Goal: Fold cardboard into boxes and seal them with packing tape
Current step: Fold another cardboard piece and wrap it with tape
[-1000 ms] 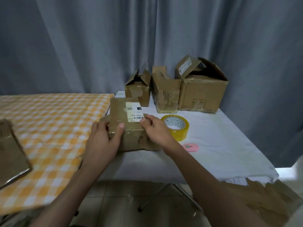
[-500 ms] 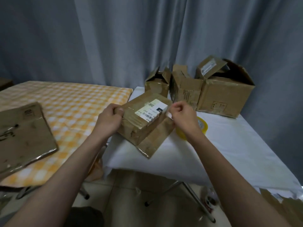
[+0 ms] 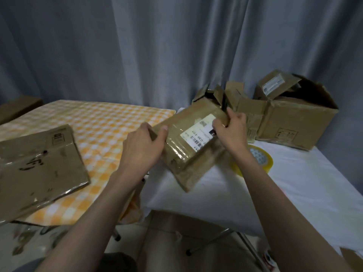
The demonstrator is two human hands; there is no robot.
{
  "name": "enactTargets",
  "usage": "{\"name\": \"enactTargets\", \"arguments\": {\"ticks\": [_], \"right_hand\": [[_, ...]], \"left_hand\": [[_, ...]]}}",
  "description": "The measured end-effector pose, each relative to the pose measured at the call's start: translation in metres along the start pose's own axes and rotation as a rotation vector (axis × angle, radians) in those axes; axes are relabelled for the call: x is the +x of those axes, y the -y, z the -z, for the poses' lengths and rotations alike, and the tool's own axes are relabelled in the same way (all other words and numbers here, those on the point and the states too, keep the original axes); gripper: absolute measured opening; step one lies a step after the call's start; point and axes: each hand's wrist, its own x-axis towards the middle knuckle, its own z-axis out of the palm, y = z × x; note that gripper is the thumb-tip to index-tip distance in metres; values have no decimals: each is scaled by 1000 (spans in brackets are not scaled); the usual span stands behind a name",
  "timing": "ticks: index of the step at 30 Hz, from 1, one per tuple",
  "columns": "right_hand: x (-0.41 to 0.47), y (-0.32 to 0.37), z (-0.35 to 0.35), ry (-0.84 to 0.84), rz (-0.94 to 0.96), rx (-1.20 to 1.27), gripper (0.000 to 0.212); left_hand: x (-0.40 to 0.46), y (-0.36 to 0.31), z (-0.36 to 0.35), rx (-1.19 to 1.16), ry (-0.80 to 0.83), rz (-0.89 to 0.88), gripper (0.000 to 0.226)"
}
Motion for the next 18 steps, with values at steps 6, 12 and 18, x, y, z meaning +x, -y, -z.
{"name": "enactTargets", "arguments": {"ticks": [6,12,18], "right_hand": [[-16,11,39,-90,-43,333,54],[-34,-23,44,161,-205,316,56],[-36,-41,35,257,-140,104,18]], "left_hand": [[-1,-11,11,-214,-231,-193,23],[-5,-7,4,-420,67,-7,87],[-6,9,9,-311,302,118,74]]}}
